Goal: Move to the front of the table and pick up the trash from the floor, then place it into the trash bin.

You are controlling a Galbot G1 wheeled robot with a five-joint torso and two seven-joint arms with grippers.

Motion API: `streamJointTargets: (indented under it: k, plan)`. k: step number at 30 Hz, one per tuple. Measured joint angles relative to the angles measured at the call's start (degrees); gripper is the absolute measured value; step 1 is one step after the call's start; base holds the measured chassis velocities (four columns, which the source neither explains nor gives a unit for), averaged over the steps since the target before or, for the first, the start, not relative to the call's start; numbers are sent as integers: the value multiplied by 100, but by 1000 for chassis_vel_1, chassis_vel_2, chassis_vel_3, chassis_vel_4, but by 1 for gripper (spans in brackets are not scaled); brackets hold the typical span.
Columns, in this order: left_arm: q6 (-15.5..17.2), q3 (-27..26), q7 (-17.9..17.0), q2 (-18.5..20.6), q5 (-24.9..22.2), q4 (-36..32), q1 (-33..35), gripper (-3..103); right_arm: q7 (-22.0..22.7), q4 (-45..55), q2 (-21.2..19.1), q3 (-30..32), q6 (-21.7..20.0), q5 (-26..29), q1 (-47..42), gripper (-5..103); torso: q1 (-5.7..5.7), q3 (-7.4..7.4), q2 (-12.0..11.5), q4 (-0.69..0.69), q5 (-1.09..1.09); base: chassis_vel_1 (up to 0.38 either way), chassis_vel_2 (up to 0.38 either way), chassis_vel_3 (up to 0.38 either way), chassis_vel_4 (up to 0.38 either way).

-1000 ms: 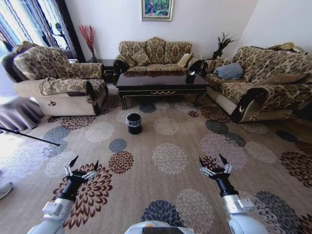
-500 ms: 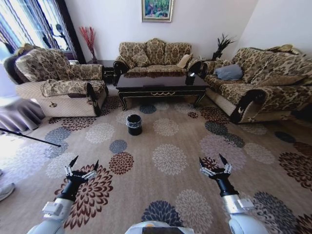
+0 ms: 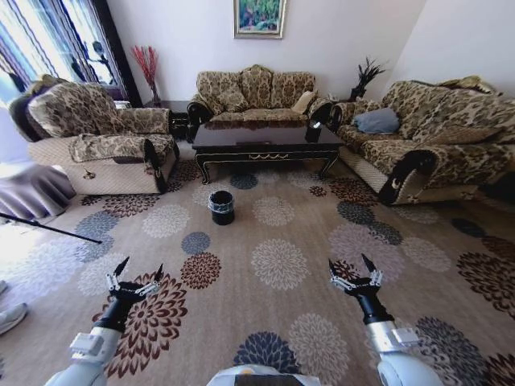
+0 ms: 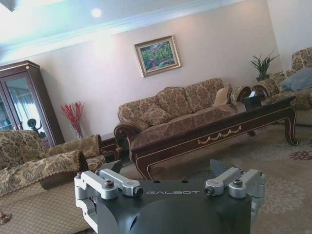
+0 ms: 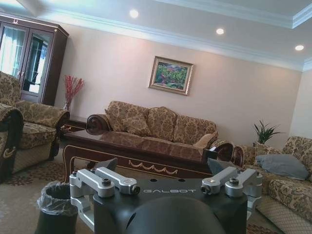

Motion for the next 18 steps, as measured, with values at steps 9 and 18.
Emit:
streamJointTargets:
  k: [9, 18]
  plan:
    - [0, 0, 0, 0, 0, 0, 0, 100, 0, 0, 0, 0, 0, 0, 0, 100, 106, 135, 240, 0, 0, 0, 0, 0, 0]
    - [0, 0, 0, 0, 0, 0, 0, 100, 0, 0, 0, 0, 0, 0, 0, 100, 220, 285, 505, 0, 0, 0, 0, 0, 0]
